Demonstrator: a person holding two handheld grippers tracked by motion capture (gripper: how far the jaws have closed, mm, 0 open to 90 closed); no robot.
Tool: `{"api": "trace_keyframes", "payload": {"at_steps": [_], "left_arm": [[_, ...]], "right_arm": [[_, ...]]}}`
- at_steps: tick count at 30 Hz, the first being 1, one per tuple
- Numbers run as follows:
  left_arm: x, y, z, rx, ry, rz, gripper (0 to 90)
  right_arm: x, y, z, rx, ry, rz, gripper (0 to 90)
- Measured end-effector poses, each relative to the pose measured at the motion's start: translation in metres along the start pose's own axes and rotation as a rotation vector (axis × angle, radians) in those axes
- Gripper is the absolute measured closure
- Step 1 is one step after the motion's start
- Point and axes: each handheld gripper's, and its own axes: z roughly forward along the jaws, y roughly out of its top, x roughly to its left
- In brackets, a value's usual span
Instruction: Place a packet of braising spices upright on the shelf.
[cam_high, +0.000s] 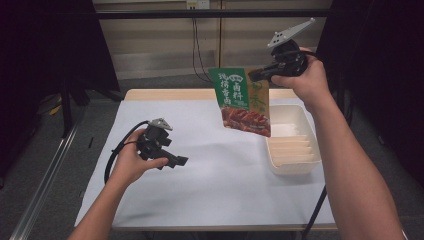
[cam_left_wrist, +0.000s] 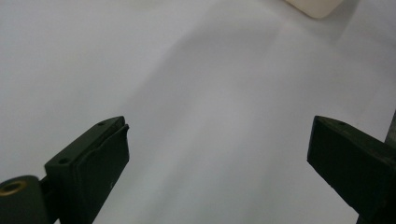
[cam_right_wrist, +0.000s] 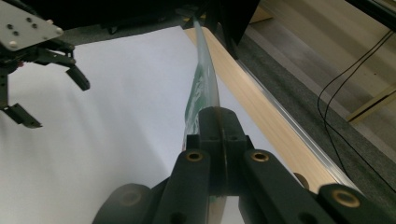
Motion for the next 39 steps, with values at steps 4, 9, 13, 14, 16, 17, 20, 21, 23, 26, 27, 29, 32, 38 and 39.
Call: {"api": "trace_keyframes", "payload": {"at_steps": [4, 9, 13, 14, 16, 17, 20, 21, 23, 26, 27, 29, 32, 38, 39], "left_arm": [[0.001, -0.004, -0.001, -0.002, 0.003, 0.000, 5.6], [0.002, -0.007, 0.001, 0.006, -0.003, -0.006, 5.6], [0.003, -0.007, 0.002, 0.006, -0.008, -0.008, 5.6], [0.003, -0.008, 0.002, 0.009, -0.005, -0.009, 5.6], [0.002, -0.008, 0.003, -0.002, -0.004, -0.014, 5.5], [0.001, -0.009, 0.004, -0.010, 0.001, -0.032, 5.5], [0.002, -0.010, 0.004, 0.001, -0.007, -0.022, 5.6], [0.002, -0.011, 0.004, 0.004, -0.006, -0.027, 5.5], [0.003, -0.012, 0.004, 0.004, -0.007, -0.025, 5.5], [0.004, -0.014, 0.005, 0.006, 0.000, -0.034, 5.6], [0.005, -0.015, 0.006, 0.008, -0.006, -0.038, 5.6], [0.006, -0.015, 0.007, 0.000, -0.003, -0.051, 5.6], [0.008, -0.015, 0.008, 0.013, -0.004, -0.046, 5.6], [0.006, -0.013, 0.010, 0.016, -0.001, -0.050, 5.6], [0.006, -0.013, 0.011, 0.015, 0.004, -0.049, 5.6]], "right_arm": [[-0.011, -0.006, -0.002, 0.011, -0.027, 0.020, 90.0], [-0.019, -0.011, -0.006, 0.016, -0.042, 0.027, 90.0], [-0.028, -0.016, -0.011, 0.028, -0.068, 0.034, 90.0], [-0.030, -0.016, -0.012, 0.025, -0.069, 0.032, 90.0], [-0.034, -0.017, -0.014, 0.023, -0.078, 0.033, 90.0], [-0.035, -0.018, -0.015, 0.026, -0.081, 0.034, 90.0], [-0.041, -0.019, -0.017, 0.022, -0.091, 0.033, 90.0], [-0.044, -0.021, -0.019, 0.018, -0.095, 0.045, 90.0], [-0.046, -0.022, -0.019, 0.017, -0.100, 0.044, 90.0], [-0.051, -0.026, -0.021, 0.022, -0.116, 0.051, 90.0], [-0.053, -0.027, -0.022, 0.021, -0.118, 0.054, 90.0], [-0.058, -0.032, -0.026, 0.023, -0.131, 0.048, 90.0], [-0.063, -0.035, -0.029, 0.023, -0.144, 0.050, 90.0], [-0.076, -0.048, -0.035, 0.019, -0.157, 0.057, 90.0], [-0.078, -0.051, -0.037, 0.022, -0.162, 0.058, 90.0]]}}
